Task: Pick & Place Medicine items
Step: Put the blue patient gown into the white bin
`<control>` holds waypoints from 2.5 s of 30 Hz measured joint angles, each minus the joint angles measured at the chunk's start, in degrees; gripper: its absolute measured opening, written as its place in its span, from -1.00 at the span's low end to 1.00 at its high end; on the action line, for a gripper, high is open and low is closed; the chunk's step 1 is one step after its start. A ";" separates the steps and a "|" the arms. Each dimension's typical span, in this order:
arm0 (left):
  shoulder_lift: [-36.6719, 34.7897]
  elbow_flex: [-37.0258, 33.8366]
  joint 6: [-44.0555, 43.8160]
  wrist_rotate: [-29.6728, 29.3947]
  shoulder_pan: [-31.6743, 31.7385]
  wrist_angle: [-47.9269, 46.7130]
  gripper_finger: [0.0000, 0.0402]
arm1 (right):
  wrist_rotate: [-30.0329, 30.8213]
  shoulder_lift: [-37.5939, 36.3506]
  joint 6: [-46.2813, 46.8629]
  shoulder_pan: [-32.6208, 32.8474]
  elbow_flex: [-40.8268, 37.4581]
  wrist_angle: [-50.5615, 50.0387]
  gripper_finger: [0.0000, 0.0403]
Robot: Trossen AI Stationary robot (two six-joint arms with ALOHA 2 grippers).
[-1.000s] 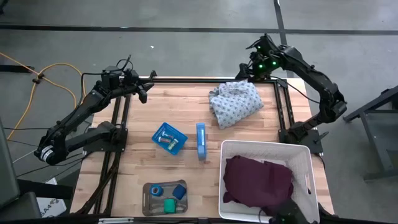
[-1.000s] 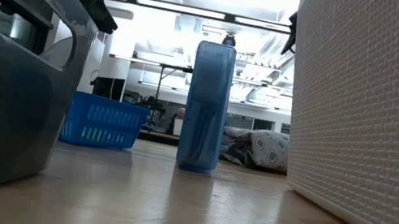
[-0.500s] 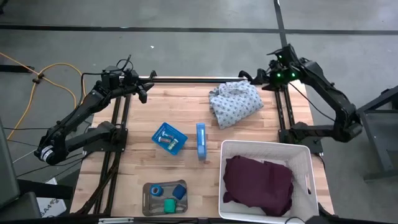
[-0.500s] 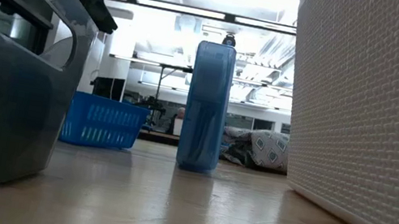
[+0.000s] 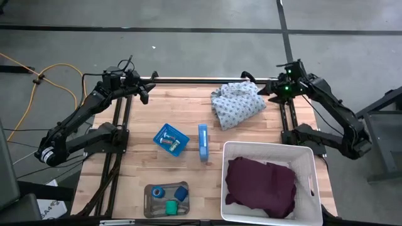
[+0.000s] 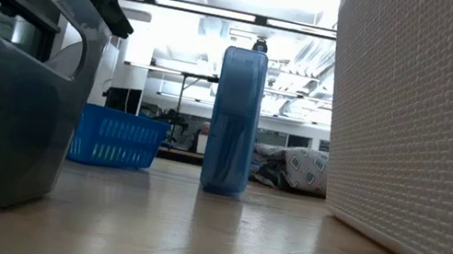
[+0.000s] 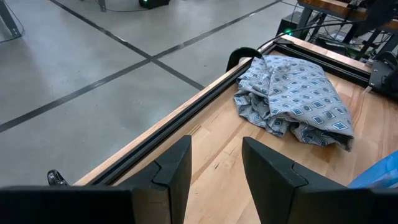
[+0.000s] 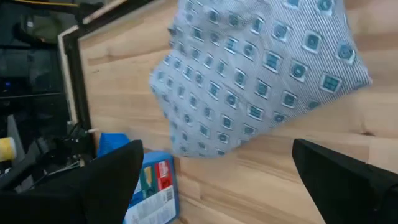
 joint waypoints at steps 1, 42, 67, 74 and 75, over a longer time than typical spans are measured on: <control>0.01 0.00 0.00 0.00 0.01 0.00 -0.32 | -0.16 -0.20 0.30 0.00 -1.46 1.02 0.99; 0.01 0.02 0.00 0.00 0.00 0.08 -0.32 | 18.75 -3.22 31.72 22.00 -21.99 22.71 0.98; 0.01 0.02 0.00 0.00 0.00 0.08 -0.32 | 31.71 -3.16 47.51 35.90 -38.63 52.78 0.98; 0.01 0.02 0.00 0.00 0.02 0.07 -0.32 | 31.66 -3.16 45.62 36.15 -38.63 53.12 0.98; 0.01 0.02 0.00 0.00 0.00 0.09 -0.32 | 31.65 -3.16 45.41 36.15 -38.63 53.19 0.98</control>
